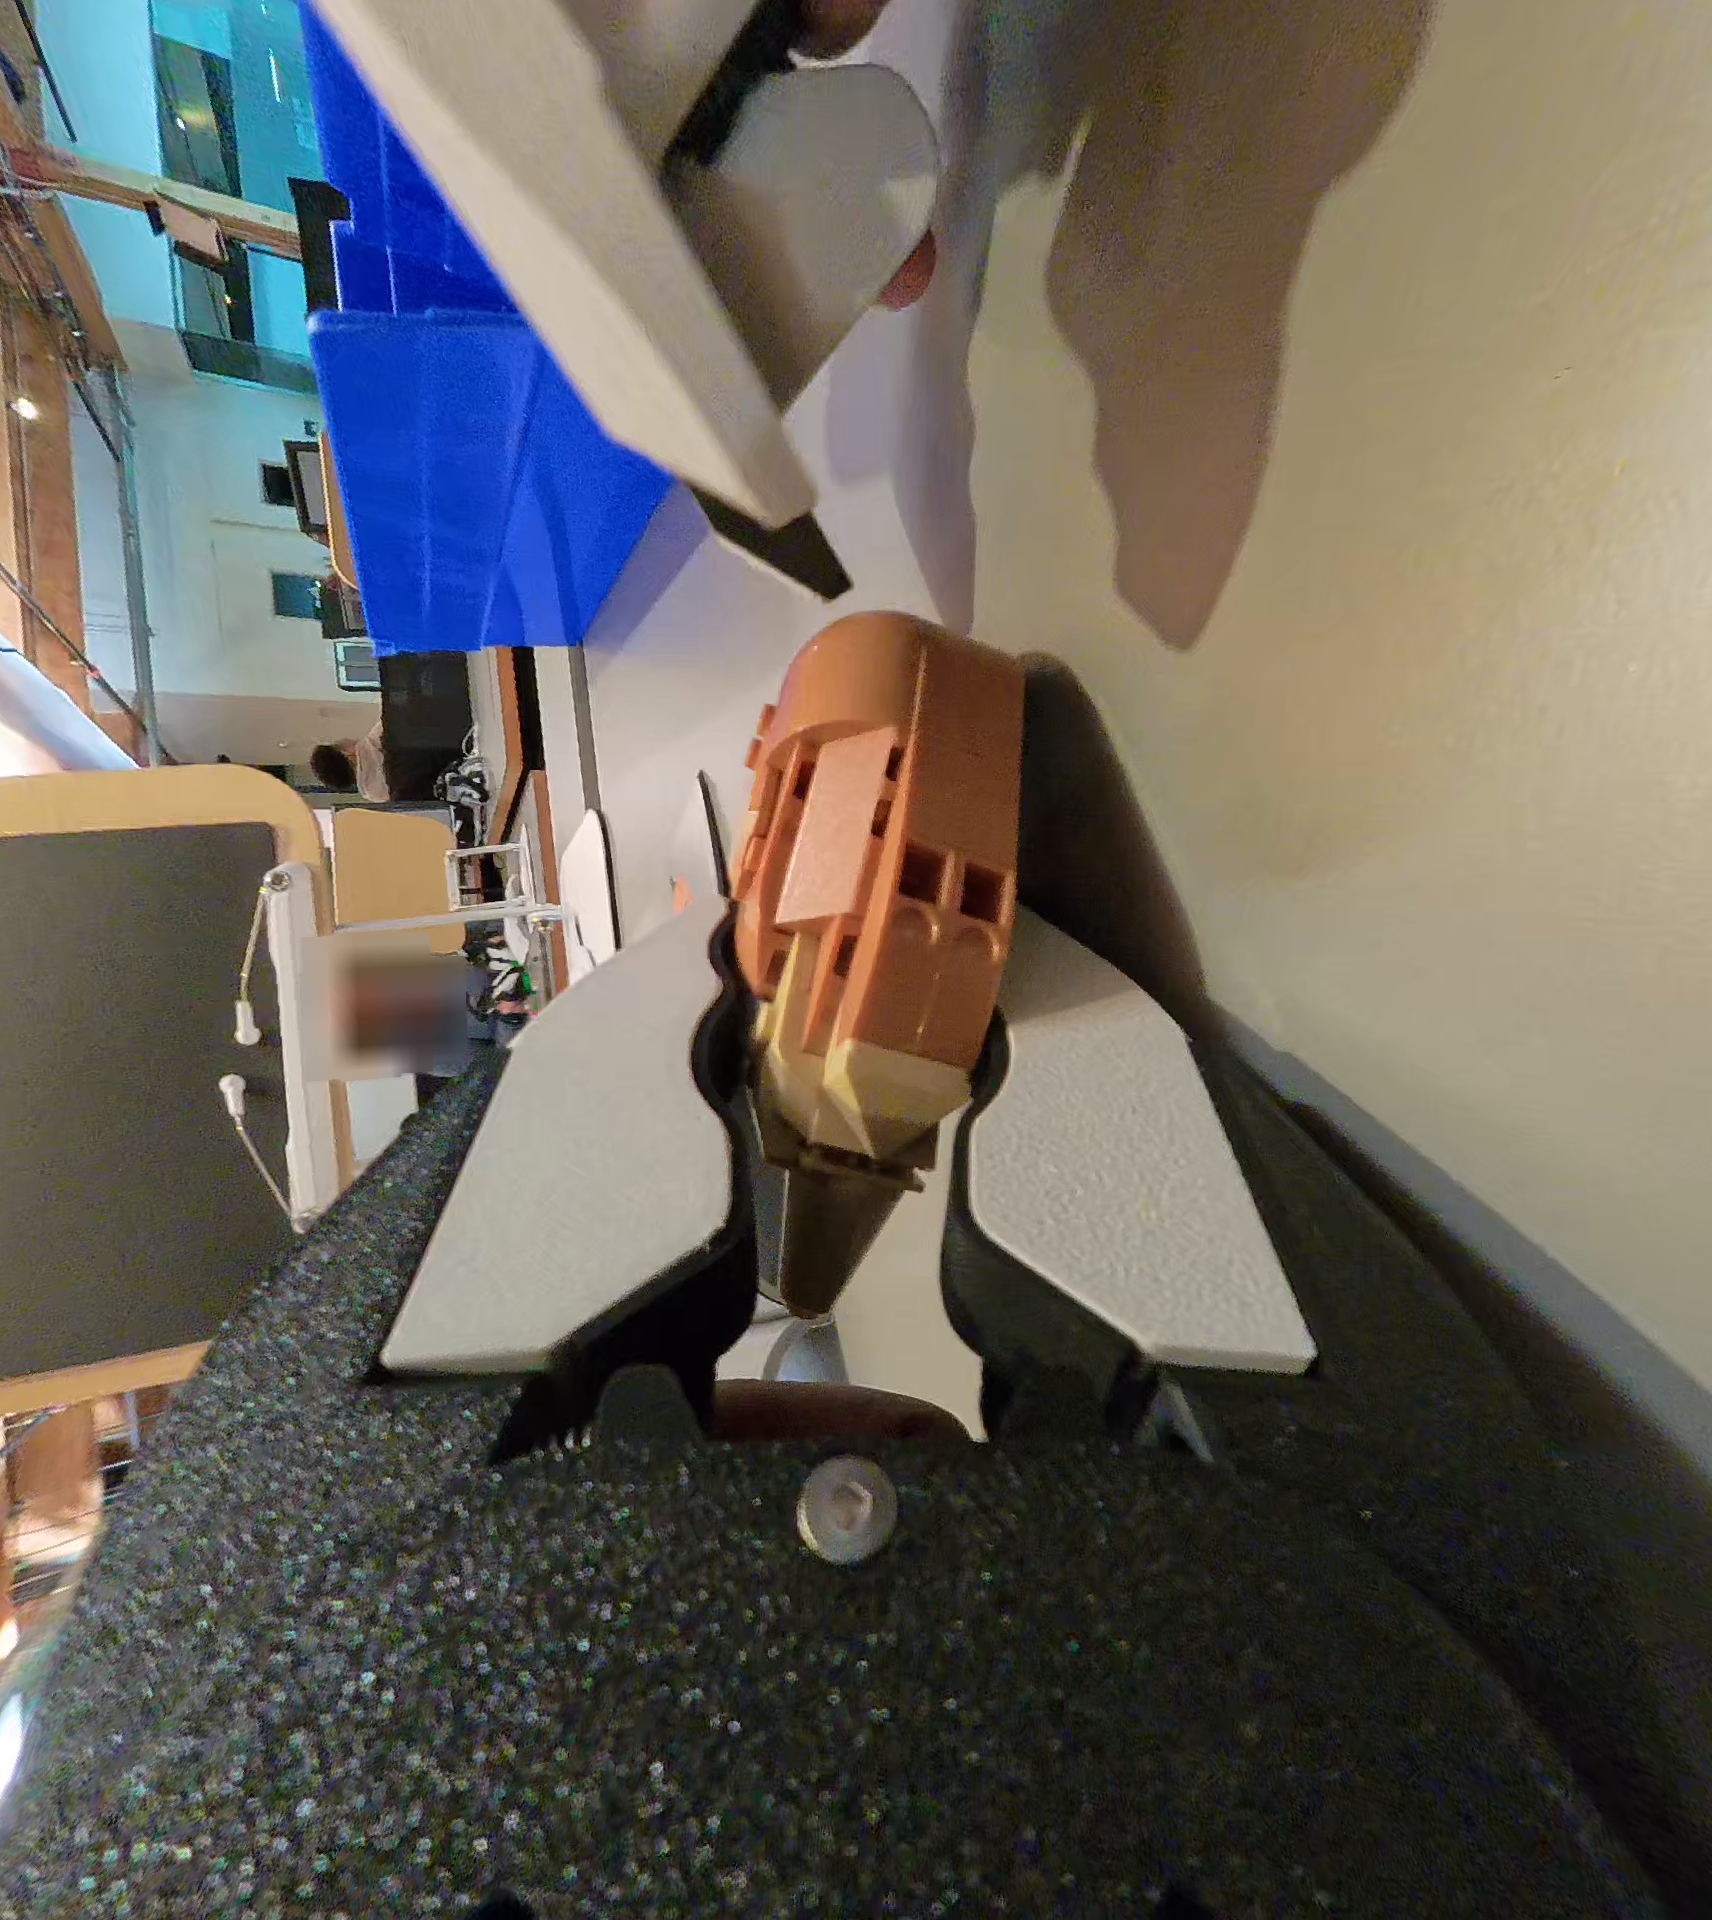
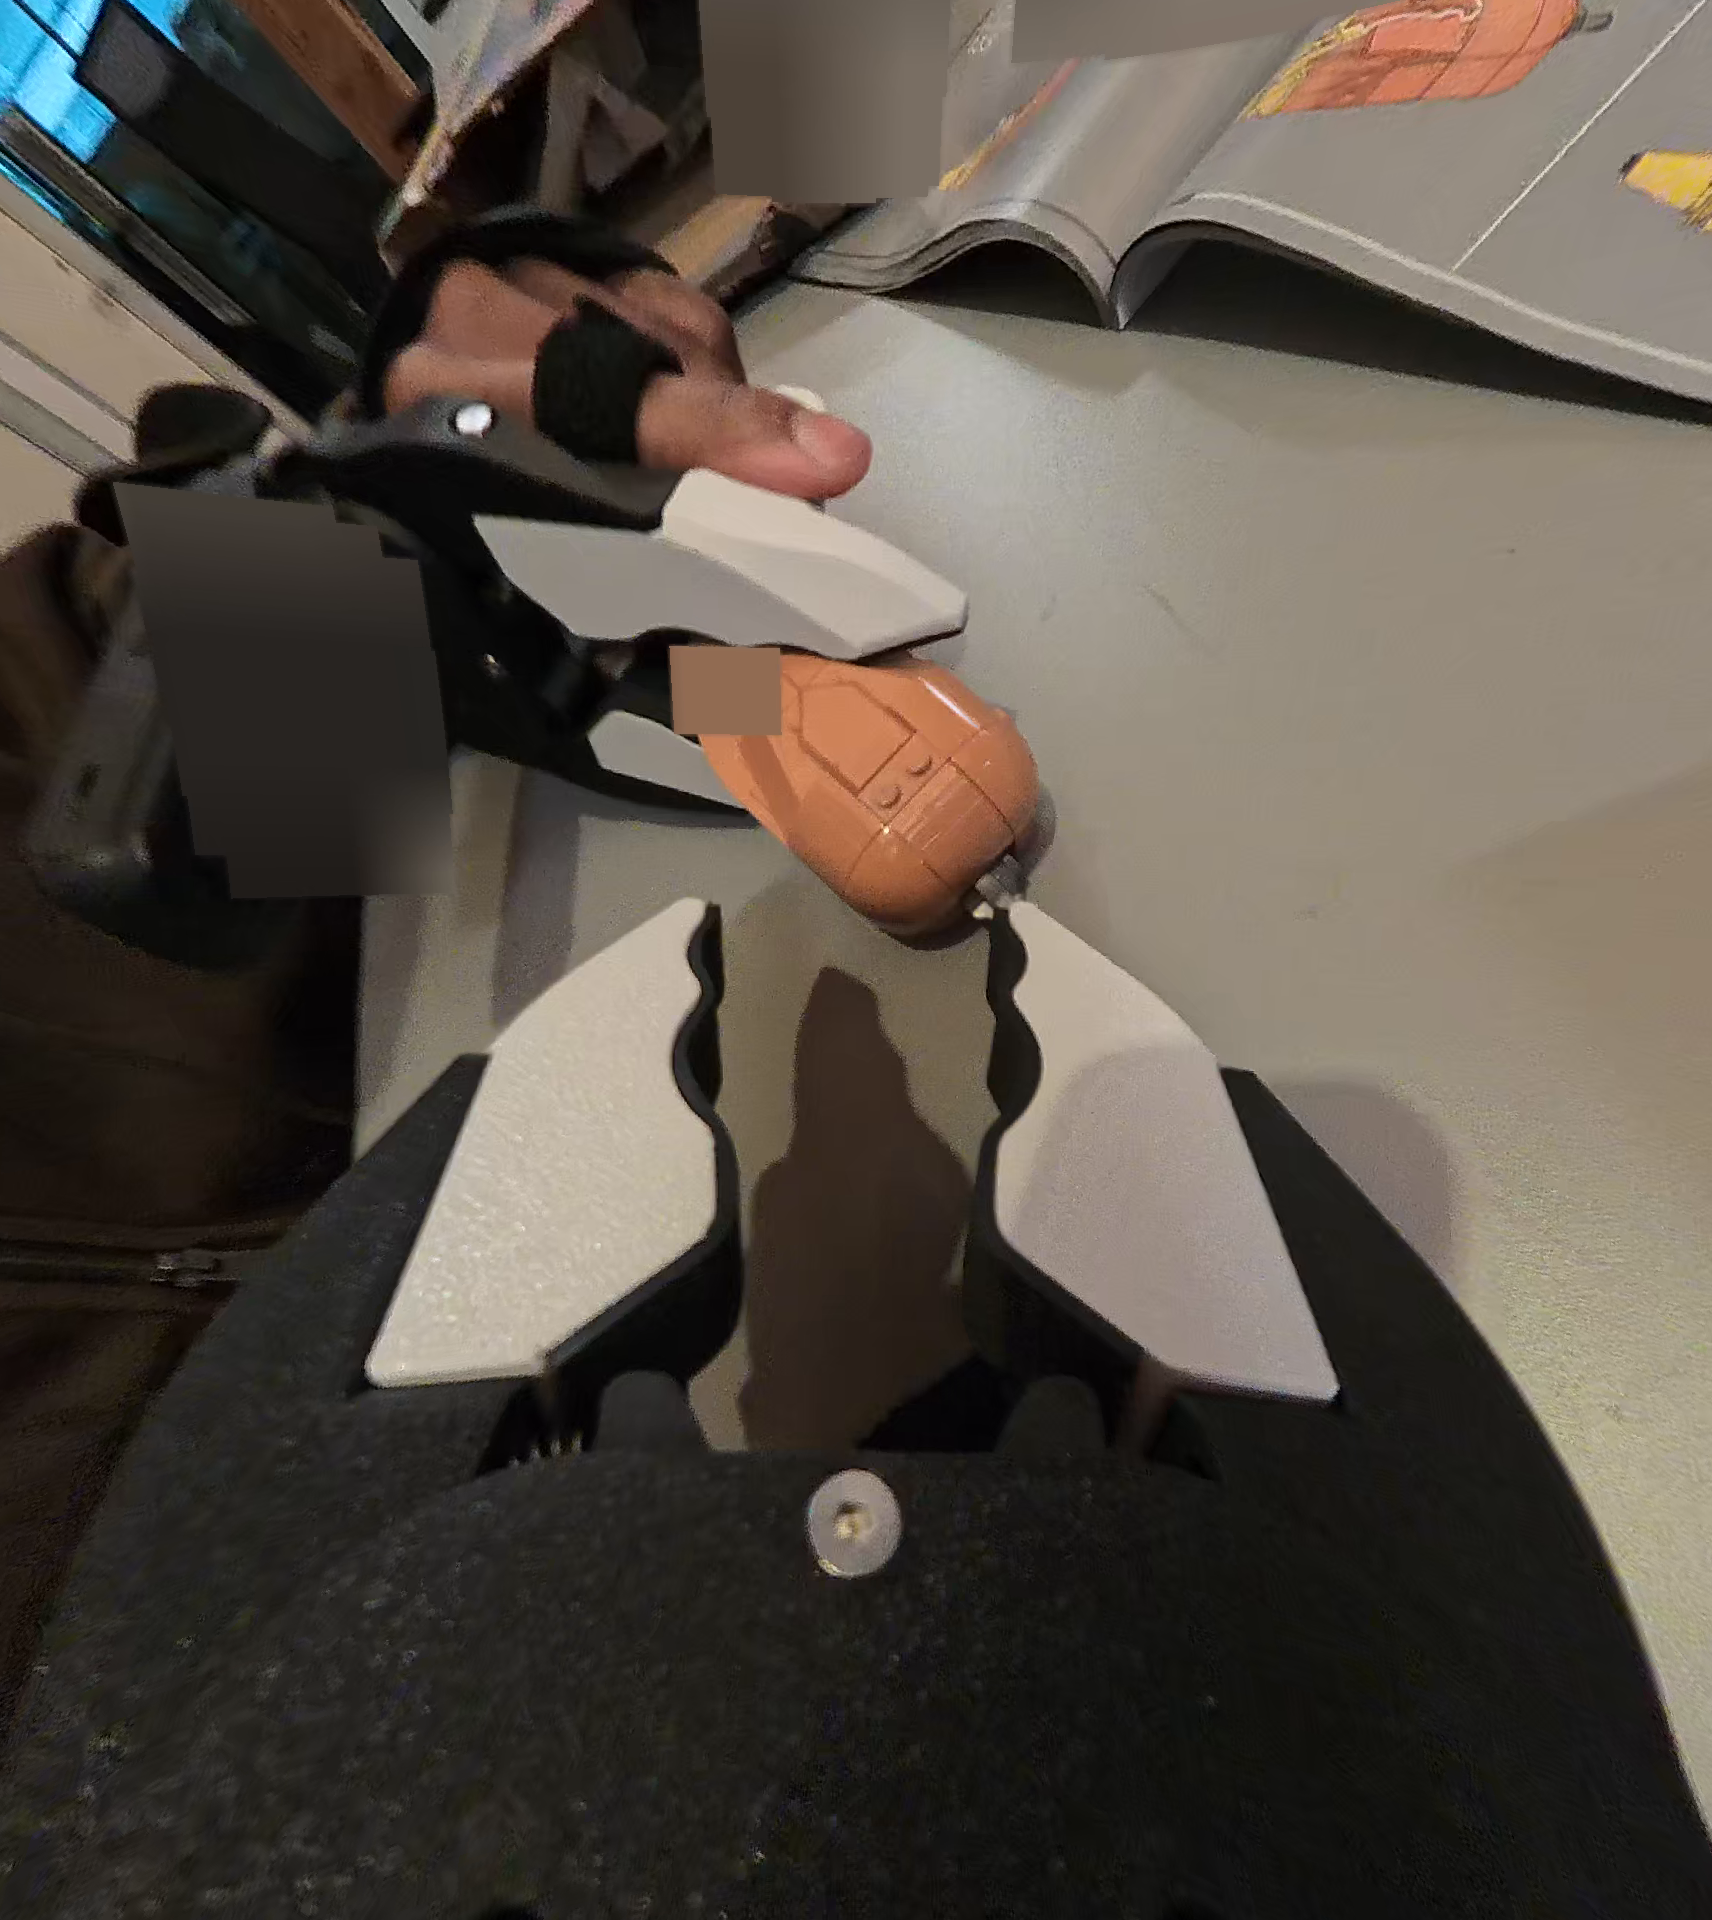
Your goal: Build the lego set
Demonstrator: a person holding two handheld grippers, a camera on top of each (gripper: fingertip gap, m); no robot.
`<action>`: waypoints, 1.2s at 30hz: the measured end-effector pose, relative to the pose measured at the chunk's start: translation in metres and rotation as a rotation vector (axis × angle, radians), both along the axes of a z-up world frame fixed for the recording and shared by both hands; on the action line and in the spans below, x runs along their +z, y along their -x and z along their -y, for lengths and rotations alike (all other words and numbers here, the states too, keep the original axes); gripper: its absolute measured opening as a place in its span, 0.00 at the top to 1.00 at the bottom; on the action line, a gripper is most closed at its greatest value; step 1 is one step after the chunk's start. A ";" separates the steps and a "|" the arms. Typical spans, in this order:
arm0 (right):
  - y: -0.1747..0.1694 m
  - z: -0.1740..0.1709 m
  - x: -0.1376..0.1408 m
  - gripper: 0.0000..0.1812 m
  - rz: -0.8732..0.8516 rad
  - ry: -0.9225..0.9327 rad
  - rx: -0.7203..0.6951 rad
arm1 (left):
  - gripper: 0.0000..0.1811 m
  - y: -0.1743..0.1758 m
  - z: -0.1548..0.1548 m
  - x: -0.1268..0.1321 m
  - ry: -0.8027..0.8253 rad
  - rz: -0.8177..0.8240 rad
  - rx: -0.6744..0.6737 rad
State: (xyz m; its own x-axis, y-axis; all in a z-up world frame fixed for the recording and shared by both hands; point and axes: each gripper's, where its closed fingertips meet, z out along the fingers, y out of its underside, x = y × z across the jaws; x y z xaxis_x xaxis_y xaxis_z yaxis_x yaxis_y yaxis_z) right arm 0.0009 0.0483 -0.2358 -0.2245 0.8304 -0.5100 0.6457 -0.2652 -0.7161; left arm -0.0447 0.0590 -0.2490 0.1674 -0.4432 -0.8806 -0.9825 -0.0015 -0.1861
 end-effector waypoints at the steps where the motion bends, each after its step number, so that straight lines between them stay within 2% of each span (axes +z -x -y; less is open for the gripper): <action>1: -0.001 0.000 -0.002 0.73 -0.005 -0.038 0.002 | 0.78 0.001 0.001 0.000 0.007 0.019 0.001; 8: 0.001 0.002 -0.004 0.74 -0.056 -0.225 -0.003 | 0.74 0.013 0.008 0.000 0.069 0.118 0.009; 16: 0.005 0.006 -0.001 0.74 -0.099 -0.294 0.001 | 0.69 0.023 0.017 0.003 0.091 0.125 0.026; 21: 0.010 0.007 0.000 0.72 -0.133 -0.360 0.018 | 0.71 0.022 0.018 0.002 0.048 0.024 -0.004; 27: 0.010 0.010 -0.002 0.72 -0.137 -0.393 0.045 | 0.69 0.023 0.024 0.005 0.039 -0.016 -0.028; 30: 0.011 0.010 -0.002 0.71 -0.145 -0.399 0.054 | 0.69 0.023 0.025 0.005 -0.002 -0.095 -0.059; 34: 0.014 0.012 0.000 0.70 -0.176 -0.428 0.075 | 0.81 0.019 0.025 0.005 -0.060 -0.201 -0.103; 36: 0.016 0.015 0.002 0.69 -0.204 -0.460 0.096 | 0.81 0.015 0.025 0.005 -0.081 -0.223 -0.129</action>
State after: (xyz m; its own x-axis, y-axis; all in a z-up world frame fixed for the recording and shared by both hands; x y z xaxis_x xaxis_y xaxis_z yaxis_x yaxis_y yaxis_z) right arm -0.0148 0.0331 -0.2341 -0.3679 0.9292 -0.0341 0.4866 0.1612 -0.8586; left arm -0.0598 0.0337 -0.2441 -0.0880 -0.3746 -0.9230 -0.9903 0.1326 0.0406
